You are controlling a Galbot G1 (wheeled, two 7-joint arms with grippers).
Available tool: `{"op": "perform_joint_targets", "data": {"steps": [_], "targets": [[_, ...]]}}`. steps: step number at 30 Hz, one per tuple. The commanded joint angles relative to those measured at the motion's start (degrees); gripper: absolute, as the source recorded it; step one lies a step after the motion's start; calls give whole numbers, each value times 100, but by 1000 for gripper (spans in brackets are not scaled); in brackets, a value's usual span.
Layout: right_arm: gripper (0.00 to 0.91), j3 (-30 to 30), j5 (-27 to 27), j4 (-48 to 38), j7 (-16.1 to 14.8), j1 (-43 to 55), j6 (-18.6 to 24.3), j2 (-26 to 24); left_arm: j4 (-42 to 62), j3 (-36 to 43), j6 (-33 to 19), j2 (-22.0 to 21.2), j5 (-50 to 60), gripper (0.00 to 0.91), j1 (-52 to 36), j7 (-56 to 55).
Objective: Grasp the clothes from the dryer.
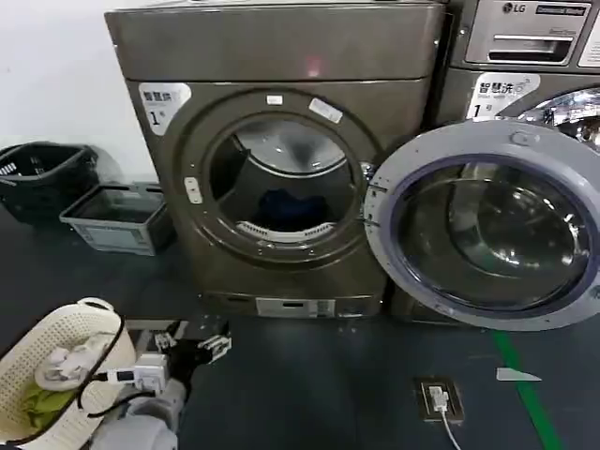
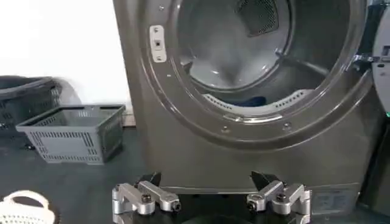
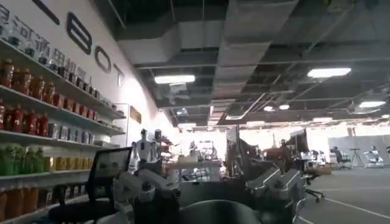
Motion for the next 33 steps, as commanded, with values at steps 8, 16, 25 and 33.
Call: {"op": "perform_joint_targets", "data": {"steps": [8, 16, 25, 33], "targets": [[907, -33, -1, 36, 10, 25, -2, 1, -5, -13, 281, 18, -40, 907, 23, -12], [907, -16, 3, 31, 11, -1, -1, 4, -4, -6, 281, 51, -44, 907, -2, -14], [907, -31, 3, 34, 29, -10, 104, 25, -8, 1, 281, 69, -45, 907, 2, -42], [907, -11, 66, -37, 98, -14, 262, 23, 21, 6, 281, 50, -43, 907, 1, -88]]}}
